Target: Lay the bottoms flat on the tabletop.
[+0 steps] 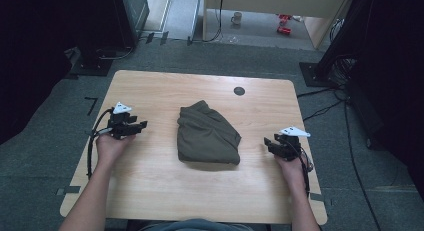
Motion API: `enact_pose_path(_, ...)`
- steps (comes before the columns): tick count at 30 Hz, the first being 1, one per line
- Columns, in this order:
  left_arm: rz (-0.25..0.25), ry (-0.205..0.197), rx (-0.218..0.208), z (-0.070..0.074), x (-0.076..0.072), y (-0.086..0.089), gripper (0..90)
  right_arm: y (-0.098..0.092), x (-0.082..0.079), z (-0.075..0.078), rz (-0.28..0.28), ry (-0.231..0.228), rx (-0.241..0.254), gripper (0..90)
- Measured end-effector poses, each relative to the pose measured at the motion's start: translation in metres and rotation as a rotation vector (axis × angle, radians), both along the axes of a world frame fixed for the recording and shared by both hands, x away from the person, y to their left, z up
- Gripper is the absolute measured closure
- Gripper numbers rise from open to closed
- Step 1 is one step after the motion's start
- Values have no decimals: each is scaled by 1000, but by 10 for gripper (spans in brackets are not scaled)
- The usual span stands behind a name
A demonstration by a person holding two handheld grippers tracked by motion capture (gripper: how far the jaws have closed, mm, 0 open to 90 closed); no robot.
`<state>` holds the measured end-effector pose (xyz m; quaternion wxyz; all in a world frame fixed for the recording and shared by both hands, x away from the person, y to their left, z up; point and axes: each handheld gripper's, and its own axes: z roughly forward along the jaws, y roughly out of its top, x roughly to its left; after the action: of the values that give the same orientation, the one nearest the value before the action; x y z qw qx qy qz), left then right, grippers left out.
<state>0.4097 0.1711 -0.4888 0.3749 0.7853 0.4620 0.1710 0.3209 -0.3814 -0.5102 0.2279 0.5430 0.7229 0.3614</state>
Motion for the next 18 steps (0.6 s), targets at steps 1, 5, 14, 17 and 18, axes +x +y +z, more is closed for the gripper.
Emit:
enact_pose_path(1, -4, 4, 1, 0, -1, -1, 464, 0, -1, 1, 2, 5, 15, 519)
enact_pose_path(5, -25, 19, -2, 2, -5, -4, 455, 4, -2, 5, 6, -18, 37, 545)
enact_pose_path(14, -65, -2, -18, 18, -20, -16, 456, 22, 0, 7, 52, -62, 39, 639)
enact_pose_path(17, -79, 4, -33, 22, -23, -22, 462, 26, 2, 7, 64, -72, 58, 673)
enact_pose_path(18, -86, 3, -36, 24, -24, -25, 462, 28, 3, 8, 69, -87, 72, 697)
